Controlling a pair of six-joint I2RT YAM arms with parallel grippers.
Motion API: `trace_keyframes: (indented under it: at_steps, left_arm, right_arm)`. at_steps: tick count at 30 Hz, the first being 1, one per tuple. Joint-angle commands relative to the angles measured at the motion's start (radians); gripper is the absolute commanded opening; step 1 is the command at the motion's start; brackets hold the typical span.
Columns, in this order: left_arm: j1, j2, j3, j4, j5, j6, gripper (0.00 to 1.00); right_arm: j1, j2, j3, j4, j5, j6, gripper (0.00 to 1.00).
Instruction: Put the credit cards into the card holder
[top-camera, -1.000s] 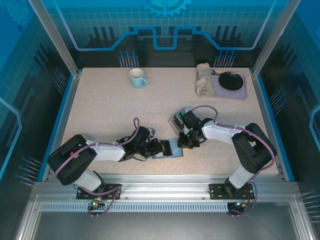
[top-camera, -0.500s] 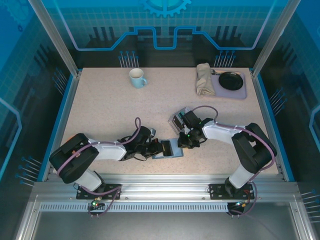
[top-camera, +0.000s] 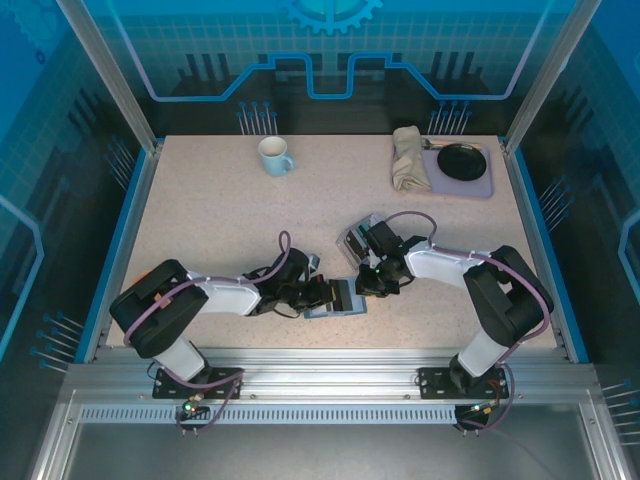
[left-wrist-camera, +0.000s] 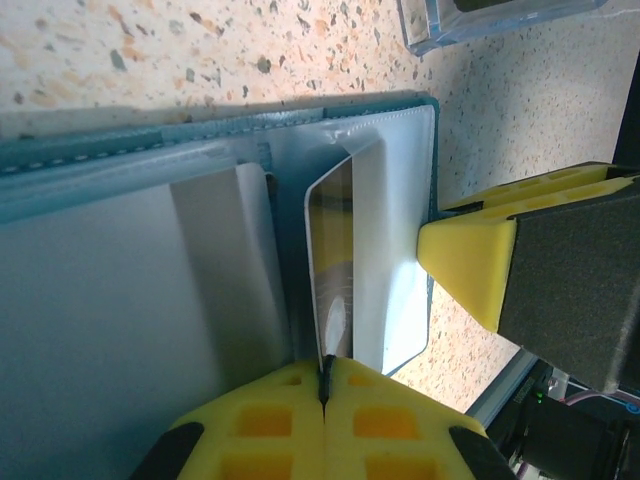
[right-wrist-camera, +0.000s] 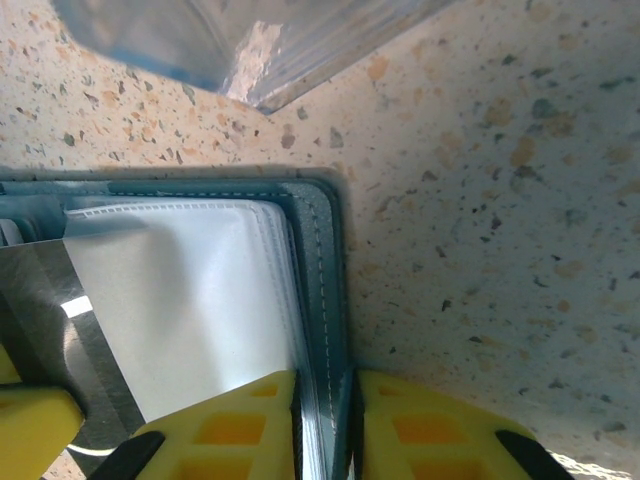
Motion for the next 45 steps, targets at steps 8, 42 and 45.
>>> trace_keyframes:
  at_steps: [8, 42, 45]
  left_arm:
    - [-0.030, 0.010, 0.063, -0.132, 0.005, 0.051, 0.13]
    - [-0.056, 0.098, 0.181, -0.276, -0.032, 0.079, 0.12]
    - [-0.060, 0.114, 0.197, -0.283, -0.034, 0.081, 0.12]
  right_arm:
    - [0.004, 0.024, -0.047, 0.033, -0.002, 0.025, 0.21]
    - [0.007, 0.028, -0.047, 0.047, -0.028, 0.027, 0.21]
    - [0.010, 0.028, -0.050, 0.049, -0.026, 0.029, 0.21]
